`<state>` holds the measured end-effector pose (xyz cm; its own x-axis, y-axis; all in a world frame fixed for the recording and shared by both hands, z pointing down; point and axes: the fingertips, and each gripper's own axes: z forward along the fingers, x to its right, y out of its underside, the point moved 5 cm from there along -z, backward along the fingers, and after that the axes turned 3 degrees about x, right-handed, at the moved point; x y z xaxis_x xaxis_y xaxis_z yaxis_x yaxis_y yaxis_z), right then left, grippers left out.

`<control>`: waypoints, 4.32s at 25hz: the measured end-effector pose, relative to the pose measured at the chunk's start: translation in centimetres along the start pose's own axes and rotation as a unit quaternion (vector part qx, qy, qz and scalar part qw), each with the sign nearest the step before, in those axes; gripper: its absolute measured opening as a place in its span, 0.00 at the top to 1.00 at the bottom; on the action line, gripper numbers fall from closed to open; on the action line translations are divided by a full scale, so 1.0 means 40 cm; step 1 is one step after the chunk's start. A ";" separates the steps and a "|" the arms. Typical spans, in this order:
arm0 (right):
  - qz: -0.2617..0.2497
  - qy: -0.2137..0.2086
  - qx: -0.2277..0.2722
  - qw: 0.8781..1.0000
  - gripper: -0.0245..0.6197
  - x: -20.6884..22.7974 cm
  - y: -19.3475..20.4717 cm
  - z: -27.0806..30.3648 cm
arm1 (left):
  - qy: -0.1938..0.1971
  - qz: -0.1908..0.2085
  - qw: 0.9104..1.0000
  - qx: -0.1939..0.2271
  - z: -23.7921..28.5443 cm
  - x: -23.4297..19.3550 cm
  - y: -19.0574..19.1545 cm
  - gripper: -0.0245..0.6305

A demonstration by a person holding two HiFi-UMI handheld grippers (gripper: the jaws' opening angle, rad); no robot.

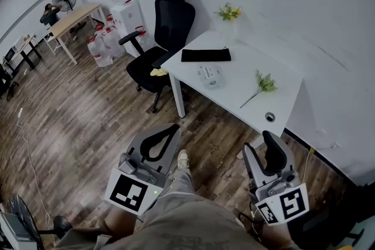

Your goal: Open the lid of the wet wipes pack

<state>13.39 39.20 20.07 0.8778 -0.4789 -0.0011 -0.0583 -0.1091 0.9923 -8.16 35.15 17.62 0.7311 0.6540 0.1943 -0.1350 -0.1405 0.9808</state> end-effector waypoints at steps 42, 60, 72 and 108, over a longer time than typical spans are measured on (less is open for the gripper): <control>0.003 0.046 -0.139 0.989 0.64 0.357 0.250 0.993 | 0.082 -0.022 0.994 -0.064 0.706 -0.755 0.279 0.94; 0.016 0.033 -0.250 0.968 0.64 0.532 0.537 1.129 | 0.076 -0.038 0.985 -0.147 0.917 -0.735 0.477 0.94; 0.034 0.011 -0.340 0.940 0.64 0.553 0.848 1.184 | 0.113 -0.078 0.959 -0.250 1.016 -0.673 0.785 0.94; -0.046 0.032 -0.422 0.905 0.63 0.515 1.084 1.194 | 0.188 -0.134 0.882 -0.411 1.103 -0.508 1.238 0.94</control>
<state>6.24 -16.97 57.15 0.8883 -0.4464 -0.1077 0.3759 0.5722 0.7289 -0.21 -17.90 61.58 0.5580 0.8036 -0.2072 -0.5424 0.5422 0.6418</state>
